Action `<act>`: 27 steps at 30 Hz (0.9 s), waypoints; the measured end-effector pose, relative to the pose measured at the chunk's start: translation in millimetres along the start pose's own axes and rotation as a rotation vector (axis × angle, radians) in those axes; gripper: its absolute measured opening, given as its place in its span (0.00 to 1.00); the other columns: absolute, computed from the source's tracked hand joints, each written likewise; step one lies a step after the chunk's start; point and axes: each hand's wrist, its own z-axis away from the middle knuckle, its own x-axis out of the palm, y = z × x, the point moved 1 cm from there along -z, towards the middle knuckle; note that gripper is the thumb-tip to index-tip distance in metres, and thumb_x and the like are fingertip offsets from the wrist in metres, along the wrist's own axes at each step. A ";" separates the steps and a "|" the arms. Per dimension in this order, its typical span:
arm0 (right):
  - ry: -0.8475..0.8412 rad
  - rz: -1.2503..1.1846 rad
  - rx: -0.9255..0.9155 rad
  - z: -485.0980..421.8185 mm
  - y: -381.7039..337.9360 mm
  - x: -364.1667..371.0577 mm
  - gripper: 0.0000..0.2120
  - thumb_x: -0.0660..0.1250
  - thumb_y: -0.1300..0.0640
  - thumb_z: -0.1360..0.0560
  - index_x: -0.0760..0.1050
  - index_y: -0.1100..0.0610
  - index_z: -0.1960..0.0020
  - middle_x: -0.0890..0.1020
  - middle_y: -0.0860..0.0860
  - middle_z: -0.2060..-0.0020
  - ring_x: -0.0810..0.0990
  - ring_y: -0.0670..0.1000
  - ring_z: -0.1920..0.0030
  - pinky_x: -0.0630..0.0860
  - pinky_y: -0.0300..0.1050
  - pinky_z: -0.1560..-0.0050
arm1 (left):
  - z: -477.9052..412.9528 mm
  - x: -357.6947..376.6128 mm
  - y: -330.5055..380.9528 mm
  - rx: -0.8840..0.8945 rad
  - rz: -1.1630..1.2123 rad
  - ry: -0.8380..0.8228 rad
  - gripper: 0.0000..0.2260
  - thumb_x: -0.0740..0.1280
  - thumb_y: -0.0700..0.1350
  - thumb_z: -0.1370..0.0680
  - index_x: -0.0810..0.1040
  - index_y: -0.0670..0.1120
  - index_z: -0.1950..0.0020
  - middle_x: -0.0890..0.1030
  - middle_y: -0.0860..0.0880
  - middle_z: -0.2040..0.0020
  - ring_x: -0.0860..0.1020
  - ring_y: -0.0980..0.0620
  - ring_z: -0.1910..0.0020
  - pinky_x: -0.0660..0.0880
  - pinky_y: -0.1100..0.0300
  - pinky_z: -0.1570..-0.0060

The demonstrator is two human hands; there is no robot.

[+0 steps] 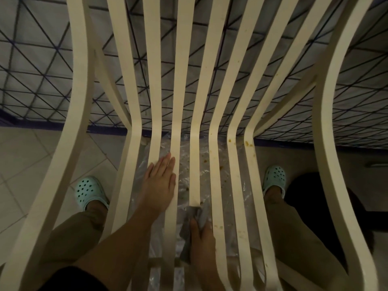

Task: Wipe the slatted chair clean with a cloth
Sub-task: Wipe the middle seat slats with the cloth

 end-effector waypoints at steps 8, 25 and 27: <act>-0.022 0.024 0.020 17.1 26.4 -5.9 0.13 0.62 0.50 0.20 0.73 0.55 0.39 0.80 0.46 0.57 0.78 0.44 0.57 0.70 0.28 0.60 | 1.7 -0.4 -1.3 0.003 0.019 0.011 0.25 0.40 0.55 0.19 0.51 0.51 0.22 0.54 0.53 0.22 0.51 0.56 0.23 0.50 0.50 0.24; 0.048 0.031 -0.270 -98.7 -93.0 15.7 0.17 0.60 0.46 0.20 0.73 0.57 0.60 0.75 0.50 0.68 0.75 0.47 0.69 0.71 0.36 0.69 | -1.6 -0.5 1.4 -0.019 0.023 -0.003 0.26 0.38 0.56 0.20 0.52 0.52 0.22 0.50 0.53 0.21 0.48 0.56 0.23 0.44 0.54 0.25; 0.036 0.043 -0.280 -119.3 -114.7 20.7 0.19 0.59 0.45 0.20 0.76 0.61 0.53 0.80 0.54 0.62 0.79 0.53 0.62 0.75 0.44 0.62 | -1.5 -2.2 2.4 -0.019 0.021 0.004 0.27 0.39 0.55 0.20 0.55 0.51 0.23 0.52 0.53 0.21 0.50 0.56 0.23 0.45 0.55 0.26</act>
